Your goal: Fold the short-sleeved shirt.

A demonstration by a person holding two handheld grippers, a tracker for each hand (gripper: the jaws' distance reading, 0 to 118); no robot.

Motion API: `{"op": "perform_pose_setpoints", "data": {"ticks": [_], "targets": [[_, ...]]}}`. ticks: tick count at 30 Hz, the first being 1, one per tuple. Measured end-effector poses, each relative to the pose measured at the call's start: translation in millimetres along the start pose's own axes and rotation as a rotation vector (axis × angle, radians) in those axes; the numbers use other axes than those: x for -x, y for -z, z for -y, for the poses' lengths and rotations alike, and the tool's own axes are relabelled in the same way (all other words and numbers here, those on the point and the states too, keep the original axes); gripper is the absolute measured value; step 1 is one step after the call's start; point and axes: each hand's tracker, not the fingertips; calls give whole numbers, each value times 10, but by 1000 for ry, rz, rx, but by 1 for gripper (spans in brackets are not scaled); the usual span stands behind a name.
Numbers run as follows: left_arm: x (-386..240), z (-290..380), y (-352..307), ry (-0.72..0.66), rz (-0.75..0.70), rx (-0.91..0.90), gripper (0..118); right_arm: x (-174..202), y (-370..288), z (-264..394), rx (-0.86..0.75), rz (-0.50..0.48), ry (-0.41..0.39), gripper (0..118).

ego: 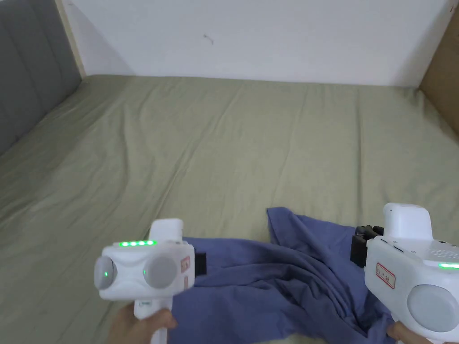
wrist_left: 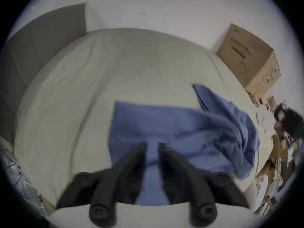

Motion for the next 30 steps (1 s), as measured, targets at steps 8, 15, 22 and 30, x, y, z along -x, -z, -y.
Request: {"op": "perform_pose_setpoints", "data": {"ticks": [8, 15, 22, 30], "targets": [[293, -398, 1071, -34, -65, 197, 93, -80, 241, 56, 60, 3, -3, 0], [134, -358, 832, 60, -151, 116, 2, -291, 401, 149, 119, 25, 3, 0], [238, -445, 671, 0, -95, 106, 2, -616, 899, -227, 180, -56, -33, 30], [20, -507, 359, 80, -75, 68, 2, -842, 2174, -409, 419, -30, -227, 81]]}}
